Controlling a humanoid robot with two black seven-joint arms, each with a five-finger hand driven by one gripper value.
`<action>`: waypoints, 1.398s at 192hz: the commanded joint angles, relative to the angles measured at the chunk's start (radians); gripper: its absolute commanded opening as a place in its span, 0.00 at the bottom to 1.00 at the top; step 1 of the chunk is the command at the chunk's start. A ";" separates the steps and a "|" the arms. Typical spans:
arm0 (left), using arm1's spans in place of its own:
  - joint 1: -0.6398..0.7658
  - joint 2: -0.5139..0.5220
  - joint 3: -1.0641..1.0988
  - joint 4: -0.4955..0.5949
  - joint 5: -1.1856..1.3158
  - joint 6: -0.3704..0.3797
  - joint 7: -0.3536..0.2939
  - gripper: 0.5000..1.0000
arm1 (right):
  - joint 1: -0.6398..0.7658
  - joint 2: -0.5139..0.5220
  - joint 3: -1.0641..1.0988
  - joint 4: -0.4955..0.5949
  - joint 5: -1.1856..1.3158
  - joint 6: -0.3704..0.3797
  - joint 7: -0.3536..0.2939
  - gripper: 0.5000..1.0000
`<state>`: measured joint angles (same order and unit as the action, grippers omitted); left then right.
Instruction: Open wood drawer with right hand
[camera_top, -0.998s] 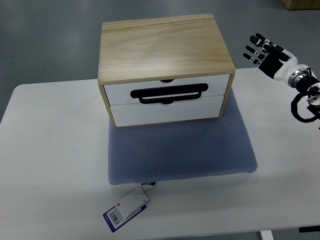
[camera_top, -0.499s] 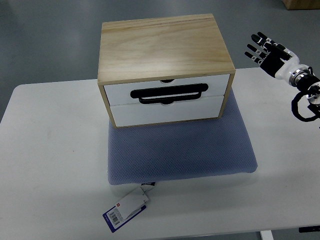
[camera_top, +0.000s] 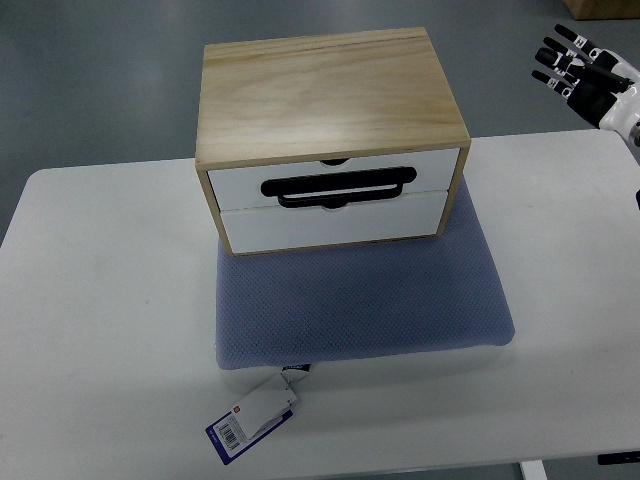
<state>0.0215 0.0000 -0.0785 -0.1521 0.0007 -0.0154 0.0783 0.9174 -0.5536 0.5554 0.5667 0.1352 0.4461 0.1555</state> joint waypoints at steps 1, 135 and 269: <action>0.000 0.000 0.000 0.000 -0.001 0.000 0.000 1.00 | 0.001 -0.040 0.000 -0.001 0.000 0.091 0.001 0.88; 0.000 0.000 0.000 0.000 0.001 0.000 0.000 1.00 | 0.067 -0.453 0.003 0.506 -0.457 0.165 0.092 0.88; 0.000 0.000 0.000 0.000 0.001 0.000 0.000 1.00 | 0.179 -0.411 -0.009 1.044 -0.855 0.165 -0.056 0.88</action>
<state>0.0216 0.0000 -0.0782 -0.1519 0.0003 -0.0154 0.0783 1.0872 -1.0214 0.5555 1.5842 -0.6927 0.6109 0.1448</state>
